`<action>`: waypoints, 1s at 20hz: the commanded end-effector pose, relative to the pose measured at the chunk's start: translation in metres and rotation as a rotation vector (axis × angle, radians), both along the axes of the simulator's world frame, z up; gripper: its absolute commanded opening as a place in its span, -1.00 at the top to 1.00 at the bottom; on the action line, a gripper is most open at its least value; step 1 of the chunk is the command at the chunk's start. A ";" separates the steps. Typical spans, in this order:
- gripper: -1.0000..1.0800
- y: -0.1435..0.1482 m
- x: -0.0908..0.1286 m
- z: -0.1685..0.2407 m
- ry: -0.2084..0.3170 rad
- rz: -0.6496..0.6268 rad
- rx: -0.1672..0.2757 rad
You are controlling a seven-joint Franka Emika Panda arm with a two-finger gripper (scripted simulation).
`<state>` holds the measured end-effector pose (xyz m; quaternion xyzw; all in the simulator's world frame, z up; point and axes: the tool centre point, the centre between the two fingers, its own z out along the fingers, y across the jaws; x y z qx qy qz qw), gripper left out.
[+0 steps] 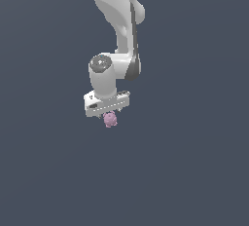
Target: Pick up the object and move it to a goal position.
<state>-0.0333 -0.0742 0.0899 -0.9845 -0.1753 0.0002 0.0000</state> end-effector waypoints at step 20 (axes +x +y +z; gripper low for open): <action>1.00 0.000 -0.001 -0.051 0.000 0.005 0.000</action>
